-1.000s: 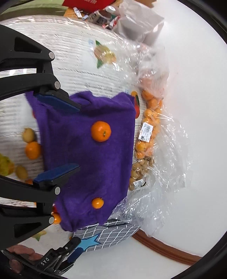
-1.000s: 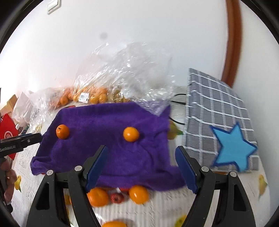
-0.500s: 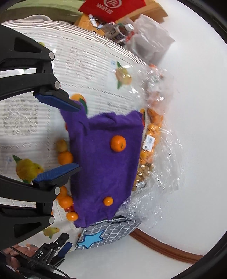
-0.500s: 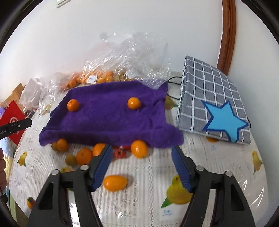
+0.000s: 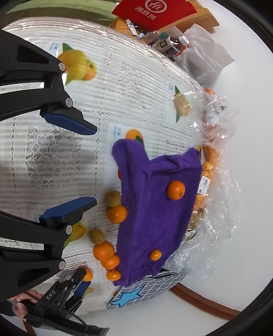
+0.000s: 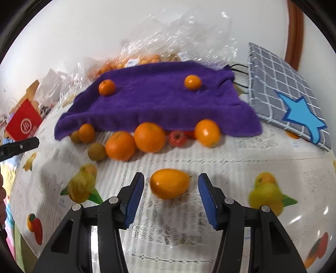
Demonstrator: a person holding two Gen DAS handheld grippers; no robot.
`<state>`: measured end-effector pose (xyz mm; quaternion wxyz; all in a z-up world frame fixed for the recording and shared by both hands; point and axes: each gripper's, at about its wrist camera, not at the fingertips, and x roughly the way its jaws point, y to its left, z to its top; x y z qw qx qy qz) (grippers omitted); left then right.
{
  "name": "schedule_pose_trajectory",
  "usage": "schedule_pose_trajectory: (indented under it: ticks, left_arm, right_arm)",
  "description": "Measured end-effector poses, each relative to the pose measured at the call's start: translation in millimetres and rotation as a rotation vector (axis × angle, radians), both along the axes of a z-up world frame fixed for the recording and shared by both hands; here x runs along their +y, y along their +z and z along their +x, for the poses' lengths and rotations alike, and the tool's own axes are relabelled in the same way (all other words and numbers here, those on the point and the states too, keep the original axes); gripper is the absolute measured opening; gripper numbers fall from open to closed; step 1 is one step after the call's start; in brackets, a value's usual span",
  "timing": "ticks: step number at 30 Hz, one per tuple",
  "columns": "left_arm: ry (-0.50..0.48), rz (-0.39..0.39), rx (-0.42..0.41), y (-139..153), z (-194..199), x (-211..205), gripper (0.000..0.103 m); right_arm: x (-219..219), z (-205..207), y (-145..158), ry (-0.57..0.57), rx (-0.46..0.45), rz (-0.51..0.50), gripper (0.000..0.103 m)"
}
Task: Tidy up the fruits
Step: 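Grasp a small greenish fruit with the left tool while the right tool grasps an oval orange fruit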
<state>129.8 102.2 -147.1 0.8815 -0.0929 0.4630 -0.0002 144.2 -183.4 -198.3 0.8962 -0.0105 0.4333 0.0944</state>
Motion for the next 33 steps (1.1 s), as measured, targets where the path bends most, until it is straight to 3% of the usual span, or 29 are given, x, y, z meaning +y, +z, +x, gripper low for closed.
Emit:
schedule_pose_trajectory:
  ticks: [2, 12, 15, 17, 21, 27, 30, 33]
  left_arm:
    - [-0.012, -0.002, -0.002, -4, 1, -6, 0.059]
    - [-0.058, -0.006, -0.002, -31, 37, -35, 0.058]
    - [-0.068, 0.019, -0.004, -37, 47, -40, 0.049]
    - [-0.081, 0.047, -0.007, -42, 51, -43, 0.03]
    - [-0.117, 0.079, -0.039, -43, 51, -44, 0.014]
    - [-0.092, -0.004, -0.057, -45, 55, -34, 0.016]
    - [-0.101, -0.021, -0.065, -45, 56, -36, 0.028]
    - [-0.114, 0.026, -0.083, -45, 53, -43, 0.039]
  right_arm:
    - [3, 1, -9, -0.001, 0.015, -0.012, 0.042]
    - [-18, 0, -10, -0.012, -0.04, -0.064, 0.042]
    - [-19, 0, -11, -0.001, -0.063, -0.064, 0.042]
    - [-17, -1, -13, 0.001, -0.076, -0.085, 0.042]
    - [-19, 1, -13, -0.006, -0.064, -0.072, 0.041]
    - [-20, 1, -13, -0.006, -0.064, -0.065, 0.041]
    - [-20, 0, -13, -0.009, -0.063, -0.058, 0.041]
    - [-21, 0, -13, -0.008, -0.063, -0.059, 0.041]
